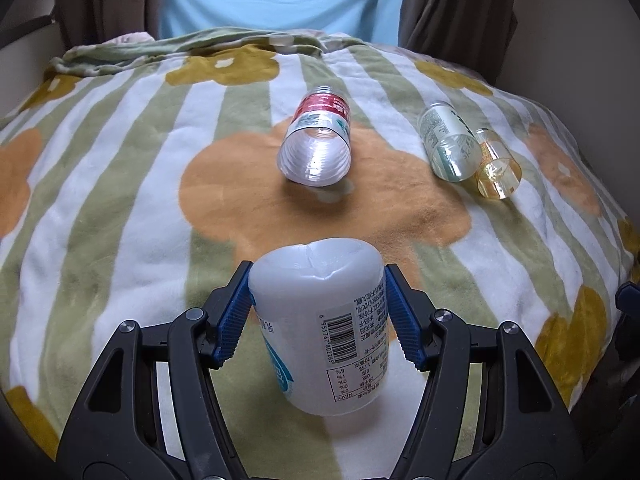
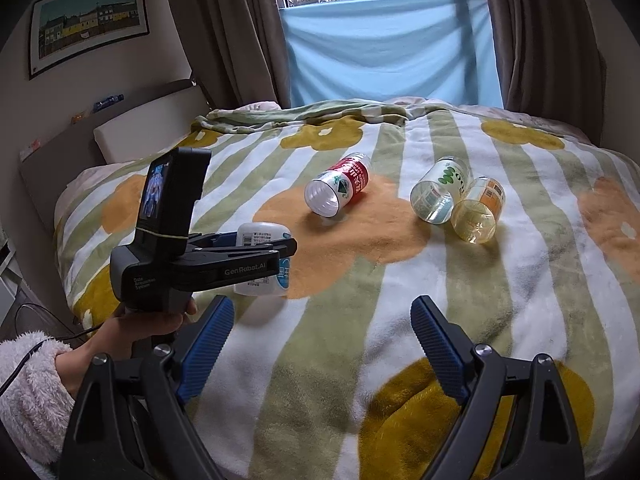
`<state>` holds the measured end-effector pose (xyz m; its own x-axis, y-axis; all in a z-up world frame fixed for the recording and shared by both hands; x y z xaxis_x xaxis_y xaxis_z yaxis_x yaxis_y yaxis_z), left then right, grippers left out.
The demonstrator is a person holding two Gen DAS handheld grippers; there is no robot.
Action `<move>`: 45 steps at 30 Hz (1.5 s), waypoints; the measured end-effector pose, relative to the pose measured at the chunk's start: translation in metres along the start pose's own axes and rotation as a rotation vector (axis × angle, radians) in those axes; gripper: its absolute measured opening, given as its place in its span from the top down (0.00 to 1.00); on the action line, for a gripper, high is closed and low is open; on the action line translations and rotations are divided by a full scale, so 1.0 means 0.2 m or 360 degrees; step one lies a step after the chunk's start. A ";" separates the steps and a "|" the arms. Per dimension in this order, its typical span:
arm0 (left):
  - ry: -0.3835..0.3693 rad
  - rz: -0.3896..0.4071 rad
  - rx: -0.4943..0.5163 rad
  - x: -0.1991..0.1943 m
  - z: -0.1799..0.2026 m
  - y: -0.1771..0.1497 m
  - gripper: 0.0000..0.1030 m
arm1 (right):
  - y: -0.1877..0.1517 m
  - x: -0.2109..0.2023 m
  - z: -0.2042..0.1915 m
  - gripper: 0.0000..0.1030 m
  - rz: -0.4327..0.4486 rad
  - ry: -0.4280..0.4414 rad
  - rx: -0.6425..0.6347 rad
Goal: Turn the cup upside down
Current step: 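Lift the cup with the left tool and set it rim-down on the blanket, then open the left tool and pull it back from the cup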
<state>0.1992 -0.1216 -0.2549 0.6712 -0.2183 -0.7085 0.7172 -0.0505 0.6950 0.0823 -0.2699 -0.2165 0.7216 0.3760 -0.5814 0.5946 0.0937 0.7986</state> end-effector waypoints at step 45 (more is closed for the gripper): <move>0.0164 0.0779 0.0148 -1.20 -0.32 0.39 0.00 | 0.58 -0.30 -0.16 0.00 0.0552 -0.0699 -0.0042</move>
<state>0.1049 -0.0115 -0.0382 0.9427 -0.1411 -0.3022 0.2975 -0.0540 0.9532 0.0965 -0.2519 -0.0851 0.9567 -0.0302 -0.2895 0.2908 0.0582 0.9550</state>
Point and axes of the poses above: each gripper's, at about its wrist camera, not at the fingertips, and x roughly the way its jaws point, z to its right, y to its top, the point moved 7 cm from there along x, roughly the way its jaws point, and after that the axes turned 1 degree about -y, right-handed, at the moved point
